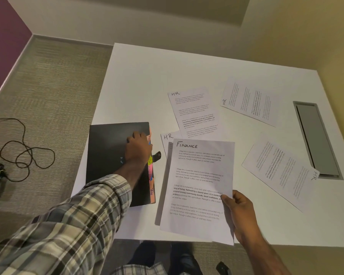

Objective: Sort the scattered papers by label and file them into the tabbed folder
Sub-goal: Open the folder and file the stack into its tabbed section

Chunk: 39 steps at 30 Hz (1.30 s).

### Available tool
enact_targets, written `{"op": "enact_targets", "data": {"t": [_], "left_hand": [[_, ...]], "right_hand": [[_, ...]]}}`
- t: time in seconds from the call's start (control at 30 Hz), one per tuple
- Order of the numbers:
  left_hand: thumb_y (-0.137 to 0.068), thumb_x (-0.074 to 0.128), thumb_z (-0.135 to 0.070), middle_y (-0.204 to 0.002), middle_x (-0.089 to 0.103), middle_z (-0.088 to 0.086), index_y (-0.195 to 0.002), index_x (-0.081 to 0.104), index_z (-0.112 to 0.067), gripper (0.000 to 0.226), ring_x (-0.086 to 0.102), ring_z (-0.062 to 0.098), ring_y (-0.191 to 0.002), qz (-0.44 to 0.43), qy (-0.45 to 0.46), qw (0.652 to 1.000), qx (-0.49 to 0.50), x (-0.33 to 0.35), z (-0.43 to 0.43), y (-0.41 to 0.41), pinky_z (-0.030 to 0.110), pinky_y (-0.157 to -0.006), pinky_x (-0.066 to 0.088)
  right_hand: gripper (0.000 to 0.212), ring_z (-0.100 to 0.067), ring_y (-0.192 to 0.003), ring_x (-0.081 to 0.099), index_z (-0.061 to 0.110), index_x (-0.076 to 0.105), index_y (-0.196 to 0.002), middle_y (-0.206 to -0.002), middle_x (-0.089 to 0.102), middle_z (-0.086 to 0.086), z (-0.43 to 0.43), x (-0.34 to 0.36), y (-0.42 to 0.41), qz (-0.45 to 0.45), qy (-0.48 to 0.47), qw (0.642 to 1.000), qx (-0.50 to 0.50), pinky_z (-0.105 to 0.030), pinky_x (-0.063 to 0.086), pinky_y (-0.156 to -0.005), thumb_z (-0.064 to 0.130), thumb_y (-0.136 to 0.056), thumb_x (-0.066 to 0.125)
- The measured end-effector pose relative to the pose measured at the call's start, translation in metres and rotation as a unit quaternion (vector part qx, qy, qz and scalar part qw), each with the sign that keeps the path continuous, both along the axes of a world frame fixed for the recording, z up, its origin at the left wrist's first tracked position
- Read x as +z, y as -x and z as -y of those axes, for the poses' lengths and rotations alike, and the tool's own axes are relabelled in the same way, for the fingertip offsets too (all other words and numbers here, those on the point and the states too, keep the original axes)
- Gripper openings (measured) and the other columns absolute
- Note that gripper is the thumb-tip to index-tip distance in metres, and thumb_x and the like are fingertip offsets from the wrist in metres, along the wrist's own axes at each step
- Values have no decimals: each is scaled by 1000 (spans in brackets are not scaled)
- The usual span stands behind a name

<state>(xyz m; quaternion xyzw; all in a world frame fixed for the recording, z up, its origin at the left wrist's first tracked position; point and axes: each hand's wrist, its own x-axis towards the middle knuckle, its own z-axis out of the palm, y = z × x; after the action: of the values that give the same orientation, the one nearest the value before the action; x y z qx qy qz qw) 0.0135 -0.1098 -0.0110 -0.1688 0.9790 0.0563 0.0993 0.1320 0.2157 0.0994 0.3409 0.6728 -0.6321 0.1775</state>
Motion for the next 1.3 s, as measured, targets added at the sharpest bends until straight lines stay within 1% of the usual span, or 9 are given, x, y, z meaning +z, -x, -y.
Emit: {"op": "enact_targets", "data": {"t": [0.13,0.27,0.43,0.53,0.7,0.93,1.03,1.17,1.3], "left_hand": [[-86,72,-19,-104,61,19,-106,60,-3,28,62,38,-89,-26,-46,998,33,5,0,1,39,-64,54],[-94,63,-22,-109,60,16,-108,61,-6,21,60,35,-100,-28,-67,996,45,13,0,-4,42,-73,54],[-86,75,-41,-116,57,11,-115,60,-9,45,58,31,-106,-9,-66,998,23,11,-3,-8,43,-78,57],[-88,73,-43,-120,57,13,-121,57,-9,50,59,31,-109,-2,-51,999,8,12,-6,-3,41,-80,56],[-90,68,-35,-120,56,15,-122,54,-11,43,58,32,-106,11,-31,999,-2,10,-9,2,38,-77,56],[-79,72,-20,-110,56,16,-108,52,-14,36,61,33,-92,40,2,999,-1,1,-15,5,34,-63,54],[-87,64,-16,-110,59,17,-108,58,-10,23,63,34,-95,33,14,999,-3,3,-13,12,35,-70,57],[-92,54,-3,-114,62,20,-109,63,-2,19,61,37,-105,-11,-65,997,39,12,-5,20,41,-84,53],[-90,57,0,-101,64,19,-99,58,-2,9,64,38,-93,-75,-154,981,89,13,8,12,44,-76,57]], "right_hand": [[16,-33,-95,74,-1,71,-108,-103,78,-15,2,-2,1,-2,12,1000,-4,-39,58,-84,-1,-96,60],[16,-33,-99,74,1,71,-108,-106,78,-14,4,-3,4,-1,20,1000,-7,-44,57,-91,-1,-96,60],[17,-38,-104,71,-2,69,-110,-107,77,-16,5,-4,9,3,23,1000,-10,-53,53,-100,-2,-96,59],[17,-38,-104,71,-2,70,-110,-107,77,-16,4,-5,10,2,17,1000,-8,-53,52,-101,-2,-96,59],[16,-36,-101,73,-2,69,-108,-108,77,-16,3,-3,9,3,29,999,-17,-47,56,-95,-3,-97,58],[16,-34,-97,74,-5,68,-108,-105,77,-17,3,-1,9,-3,33,999,-13,-35,62,-82,-4,-97,57],[16,-34,-97,74,-5,68,-109,-104,78,-15,3,-2,11,-4,33,999,-14,-37,61,-84,-3,-97,57],[14,-35,-100,73,-3,69,-107,-106,77,-17,-1,-6,13,-10,13,1000,-18,-44,57,-92,-3,-96,59],[15,-32,-96,74,-1,70,-107,-104,77,-15,-1,-4,16,-17,6,999,-34,-35,59,-80,-1,-96,60]]}}
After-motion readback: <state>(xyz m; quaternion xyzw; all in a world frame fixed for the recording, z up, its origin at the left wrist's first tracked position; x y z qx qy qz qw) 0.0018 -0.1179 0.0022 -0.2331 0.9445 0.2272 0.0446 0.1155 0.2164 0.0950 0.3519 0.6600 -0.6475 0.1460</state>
